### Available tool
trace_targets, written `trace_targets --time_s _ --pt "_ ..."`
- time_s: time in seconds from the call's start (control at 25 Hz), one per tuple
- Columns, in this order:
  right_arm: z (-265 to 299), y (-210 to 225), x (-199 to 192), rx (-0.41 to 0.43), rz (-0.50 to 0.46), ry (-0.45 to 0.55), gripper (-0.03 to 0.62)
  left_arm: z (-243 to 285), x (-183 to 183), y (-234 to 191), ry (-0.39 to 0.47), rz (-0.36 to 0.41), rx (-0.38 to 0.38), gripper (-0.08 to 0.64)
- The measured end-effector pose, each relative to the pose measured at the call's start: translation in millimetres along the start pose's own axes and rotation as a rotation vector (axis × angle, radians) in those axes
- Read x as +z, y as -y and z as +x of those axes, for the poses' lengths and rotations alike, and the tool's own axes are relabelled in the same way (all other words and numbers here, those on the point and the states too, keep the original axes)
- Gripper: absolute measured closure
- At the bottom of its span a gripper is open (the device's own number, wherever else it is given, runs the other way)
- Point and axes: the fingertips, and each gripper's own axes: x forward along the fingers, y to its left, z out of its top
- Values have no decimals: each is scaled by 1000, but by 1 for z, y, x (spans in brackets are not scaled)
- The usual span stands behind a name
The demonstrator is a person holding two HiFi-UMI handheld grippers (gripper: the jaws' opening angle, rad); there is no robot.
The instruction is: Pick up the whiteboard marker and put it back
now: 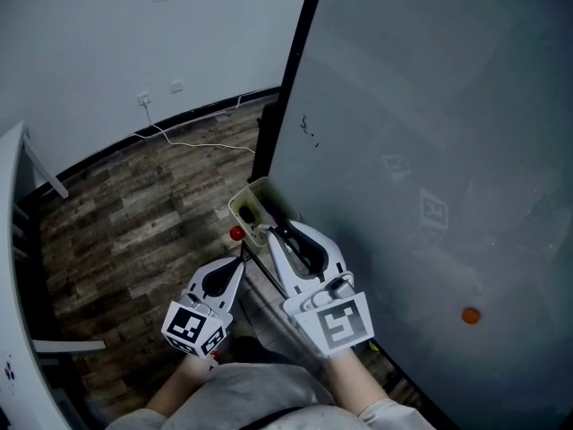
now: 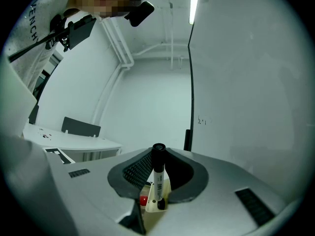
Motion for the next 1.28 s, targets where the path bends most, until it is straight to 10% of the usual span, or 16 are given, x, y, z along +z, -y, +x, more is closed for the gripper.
trace_targets --time_s 1.28 --pt "35 3 -82 38 4 -89 508 25 -18 -40 -36 -47 52 545"
